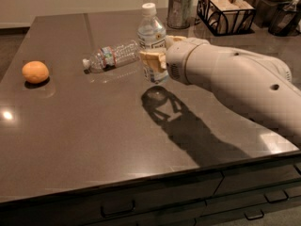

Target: Place blue plastic bottle upright

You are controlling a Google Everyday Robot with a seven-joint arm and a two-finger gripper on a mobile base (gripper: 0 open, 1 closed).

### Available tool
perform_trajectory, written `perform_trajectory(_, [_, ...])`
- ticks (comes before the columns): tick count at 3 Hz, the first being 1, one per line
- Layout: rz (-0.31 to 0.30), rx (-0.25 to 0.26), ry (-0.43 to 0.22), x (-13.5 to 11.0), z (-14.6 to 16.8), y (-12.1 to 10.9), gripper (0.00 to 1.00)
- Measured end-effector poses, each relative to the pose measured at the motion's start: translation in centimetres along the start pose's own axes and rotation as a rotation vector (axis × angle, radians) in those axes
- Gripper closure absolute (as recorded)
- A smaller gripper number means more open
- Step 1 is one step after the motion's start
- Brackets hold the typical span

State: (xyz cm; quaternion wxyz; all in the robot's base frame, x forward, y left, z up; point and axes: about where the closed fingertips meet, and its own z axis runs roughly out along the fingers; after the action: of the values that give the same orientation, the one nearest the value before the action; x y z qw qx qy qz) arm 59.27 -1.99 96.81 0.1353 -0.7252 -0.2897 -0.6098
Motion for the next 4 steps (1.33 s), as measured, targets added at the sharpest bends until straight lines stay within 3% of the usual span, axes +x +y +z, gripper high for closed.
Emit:
perform_trajectory(2, [0.047,0.052,0.043,-2.1,-1.0,0.6,1.00])
perform_trajectory(4, [0.053,0.099,0.065,-3.6,-1.3,0.6,1.00])
